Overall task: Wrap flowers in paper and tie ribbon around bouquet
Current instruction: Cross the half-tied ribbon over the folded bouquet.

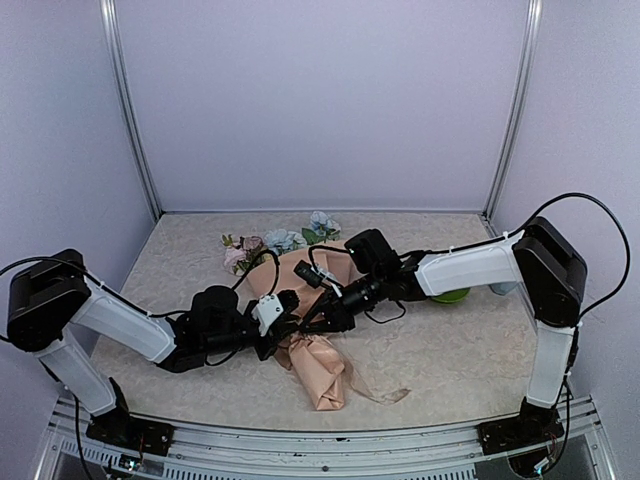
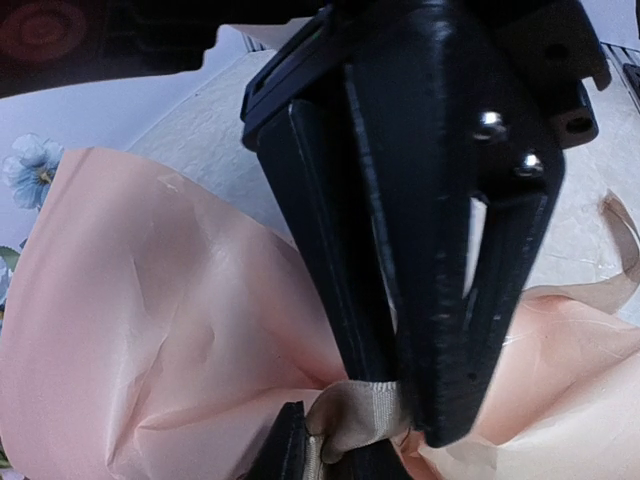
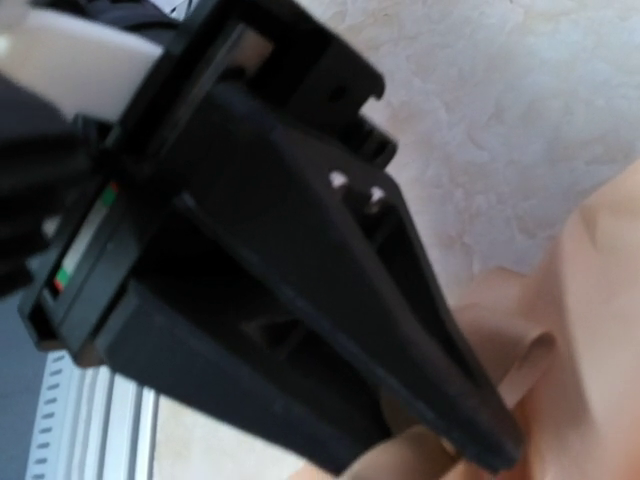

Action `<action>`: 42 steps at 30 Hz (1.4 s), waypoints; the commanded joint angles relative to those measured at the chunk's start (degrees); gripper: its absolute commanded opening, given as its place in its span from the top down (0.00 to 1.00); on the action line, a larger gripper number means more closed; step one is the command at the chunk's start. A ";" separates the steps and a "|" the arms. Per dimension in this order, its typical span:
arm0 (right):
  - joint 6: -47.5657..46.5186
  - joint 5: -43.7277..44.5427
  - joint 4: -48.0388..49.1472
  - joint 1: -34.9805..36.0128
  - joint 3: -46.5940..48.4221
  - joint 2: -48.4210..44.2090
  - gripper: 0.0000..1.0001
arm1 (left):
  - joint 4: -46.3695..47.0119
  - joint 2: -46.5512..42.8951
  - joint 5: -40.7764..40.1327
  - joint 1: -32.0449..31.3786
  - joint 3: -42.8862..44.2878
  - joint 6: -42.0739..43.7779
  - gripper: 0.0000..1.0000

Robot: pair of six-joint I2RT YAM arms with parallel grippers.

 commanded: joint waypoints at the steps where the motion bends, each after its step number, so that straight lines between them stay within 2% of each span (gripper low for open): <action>1: -0.96 -1.30 -2.33 -0.25 -0.29 0.45 0.80 | 4.61 1.29 -1.81 -0.51 -0.37 -1.84 0.88; 7: -4.32 -1.74 -7.38 -2.87 1.45 -2.32 0.61 | 5.75 2.60 -2.31 -0.98 -0.56 -2.59 0.98; 12: -5.79 -2.82 -11.78 -6.14 5.08 -1.87 0.56 | 6.81 2.24 -2.58 -1.32 -1.01 -2.72 0.99; 20: -5.16 -2.05 -11.78 -6.30 9.62 2.03 0.61 | 6.28 2.02 -2.73 -1.85 -1.28 -2.48 1.00; 24: -5.05 2.63 -12.31 -5.69 10.49 3.66 0.75 | 6.50 1.89 -2.85 -1.84 -1.48 -2.57 1.00; 27: -7.54 3.80 -15.35 -4.45 11.42 6.05 0.80 | 6.50 2.08 -2.94 -1.93 -1.46 -2.93 1.00; 33: -9.55 -0.10 -16.64 -3.06 10.99 7.56 0.81 | 6.74 2.43 -2.81 -1.94 -1.46 -3.46 0.99; 42: -8.58 -6.09 -13.54 -3.08 8.98 7.84 0.78 | 6.51 2.78 -2.94 -1.93 -1.37 -3.73 0.99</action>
